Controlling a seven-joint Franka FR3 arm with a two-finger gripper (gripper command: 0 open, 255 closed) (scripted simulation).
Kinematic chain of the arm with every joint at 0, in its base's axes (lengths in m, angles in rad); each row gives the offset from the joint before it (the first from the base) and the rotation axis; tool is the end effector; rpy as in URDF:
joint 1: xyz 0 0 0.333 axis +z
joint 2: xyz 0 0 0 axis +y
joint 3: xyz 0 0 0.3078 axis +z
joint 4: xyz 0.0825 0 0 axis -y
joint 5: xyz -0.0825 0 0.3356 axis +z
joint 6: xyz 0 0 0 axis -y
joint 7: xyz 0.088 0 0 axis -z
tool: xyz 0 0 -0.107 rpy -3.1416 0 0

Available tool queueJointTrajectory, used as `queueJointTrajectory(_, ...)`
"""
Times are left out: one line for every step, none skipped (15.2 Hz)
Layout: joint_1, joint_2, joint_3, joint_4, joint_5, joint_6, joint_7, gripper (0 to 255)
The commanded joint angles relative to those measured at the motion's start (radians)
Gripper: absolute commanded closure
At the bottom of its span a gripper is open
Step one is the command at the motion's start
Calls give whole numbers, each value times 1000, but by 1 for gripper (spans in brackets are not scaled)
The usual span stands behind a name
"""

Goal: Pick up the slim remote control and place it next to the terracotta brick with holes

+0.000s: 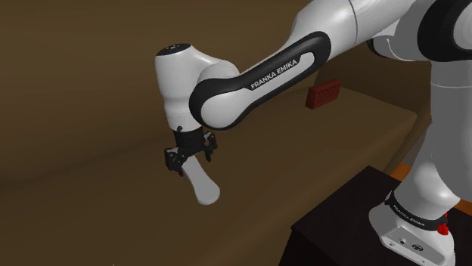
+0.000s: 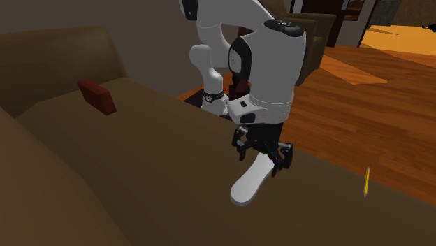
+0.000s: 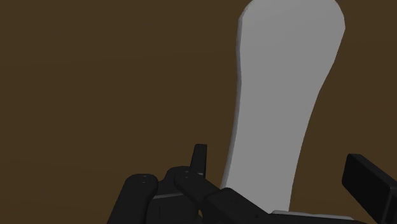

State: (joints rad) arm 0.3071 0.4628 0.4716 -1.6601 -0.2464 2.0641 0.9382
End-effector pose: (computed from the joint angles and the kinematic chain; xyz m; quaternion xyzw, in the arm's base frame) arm 0.4758 0.3997 0.3792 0.9991 -0.0421 0.0038 0.0048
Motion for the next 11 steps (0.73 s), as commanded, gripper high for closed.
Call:
queueJointTrajectory(3, 14, -4, -9, -8, 22, 5, 0)
queueJointTrajectory(4, 20, -6, -14, -11, 32, 7, 0)
queueJointTrajectory(5, 26, -8, -19, -15, 43, 10, 0)
queueJointTrajectory(6, 35, -11, -27, -21, 59, 13, 0)
queueJointTrajectory(6, 35, -11, -27, -21, 59, 13, 0)
queueJointTrajectory(6, 35, -11, -27, -21, 59, 13, 0)
queueJointTrajectory(6, 35, -11, -27, -21, 59, 13, 0)
queueJointTrajectory(6, 35, -11, -27, -21, 59, 13, 0)
queueJointTrajectory(6, 35, -11, -27, -21, 59, 13, 0)
queueJointTrajectory(6, 35, -11, -27, -21, 59, 13, 0)
queueJointTrajectory(6, 35, -11, -27, -21, 59, 13, 0)
